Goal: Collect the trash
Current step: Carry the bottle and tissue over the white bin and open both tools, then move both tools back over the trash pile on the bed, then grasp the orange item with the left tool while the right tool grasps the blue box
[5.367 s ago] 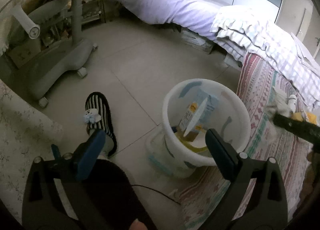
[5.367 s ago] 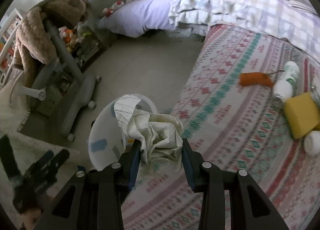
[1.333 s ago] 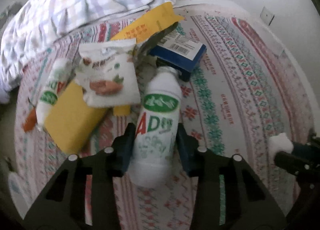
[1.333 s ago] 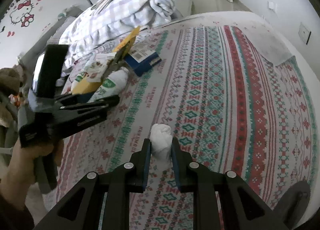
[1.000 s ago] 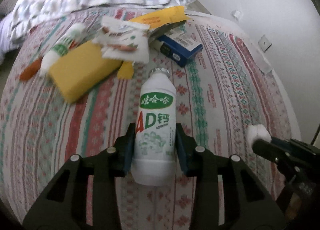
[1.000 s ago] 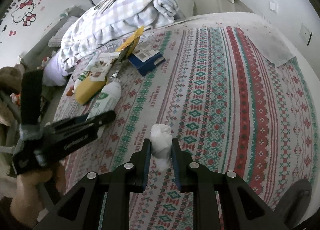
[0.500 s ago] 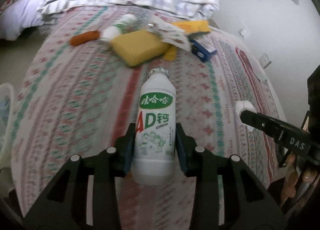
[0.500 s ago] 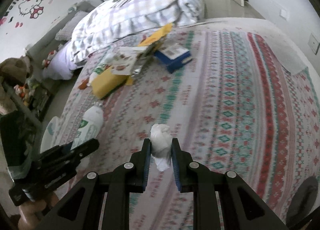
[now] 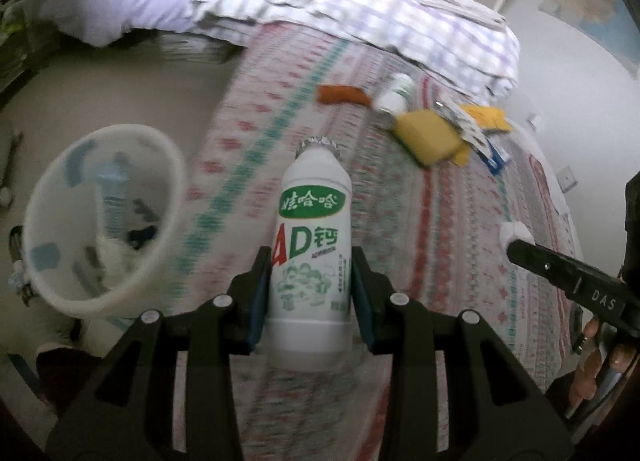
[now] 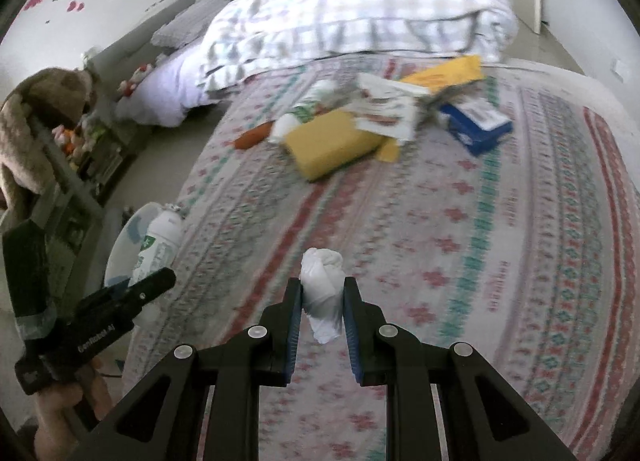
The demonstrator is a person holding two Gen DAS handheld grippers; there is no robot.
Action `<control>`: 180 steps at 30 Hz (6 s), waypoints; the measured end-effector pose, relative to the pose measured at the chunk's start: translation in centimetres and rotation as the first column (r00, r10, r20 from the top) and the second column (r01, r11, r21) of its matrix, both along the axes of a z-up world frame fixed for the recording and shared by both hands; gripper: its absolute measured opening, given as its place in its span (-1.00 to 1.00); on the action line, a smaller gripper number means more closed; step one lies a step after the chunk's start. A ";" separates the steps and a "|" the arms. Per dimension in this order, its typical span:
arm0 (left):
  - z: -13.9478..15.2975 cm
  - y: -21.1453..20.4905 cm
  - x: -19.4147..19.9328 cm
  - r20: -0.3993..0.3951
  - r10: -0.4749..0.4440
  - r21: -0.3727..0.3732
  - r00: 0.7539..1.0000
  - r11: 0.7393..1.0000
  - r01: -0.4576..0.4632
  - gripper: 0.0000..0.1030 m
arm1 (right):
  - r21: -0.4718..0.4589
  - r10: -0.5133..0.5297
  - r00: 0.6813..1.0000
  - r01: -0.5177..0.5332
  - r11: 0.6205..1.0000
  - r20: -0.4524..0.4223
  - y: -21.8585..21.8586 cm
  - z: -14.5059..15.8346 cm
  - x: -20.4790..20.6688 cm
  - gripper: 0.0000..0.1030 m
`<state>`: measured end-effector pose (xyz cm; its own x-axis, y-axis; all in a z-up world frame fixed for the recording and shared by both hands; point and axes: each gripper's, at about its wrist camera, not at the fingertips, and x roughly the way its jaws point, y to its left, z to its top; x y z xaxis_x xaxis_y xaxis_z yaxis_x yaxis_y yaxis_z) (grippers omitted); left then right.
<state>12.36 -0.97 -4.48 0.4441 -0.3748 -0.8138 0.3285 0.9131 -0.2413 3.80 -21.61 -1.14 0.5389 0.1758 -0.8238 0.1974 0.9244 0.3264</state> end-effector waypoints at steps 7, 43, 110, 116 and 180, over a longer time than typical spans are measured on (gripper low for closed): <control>0.6 5.4 1.1 0.039 0.095 0.029 0.995 0.995 -0.096 -0.23 | 0.005 0.062 0.998 -0.062 0.998 0.004 3.8 0.0 2.0 -0.58; -0.4 17.4 1.7 0.057 0.400 0.210 0.915 0.891 -0.402 0.90 | 0.410 0.201 0.980 -0.182 0.894 -0.004 16.9 -3.4 14.4 -0.58; 3.1 -1.7 3.2 0.079 0.217 0.230 0.973 0.946 -0.229 0.92 | 0.124 -0.102 0.994 0.105 0.987 -0.027 -9.5 3.4 3.5 0.57; 2.4 -6.2 5.9 0.079 0.137 0.264 0.987 0.952 -0.153 0.93 | 0.147 -0.198 0.979 0.204 0.968 -0.056 -14.0 2.7 4.6 0.57; 0.8 -8.9 8.2 -0.001 -0.057 0.122 0.998 0.991 0.057 -0.79 | -0.189 -0.056 0.989 0.030 0.982 -0.134 -14.0 -2.9 10.7 0.19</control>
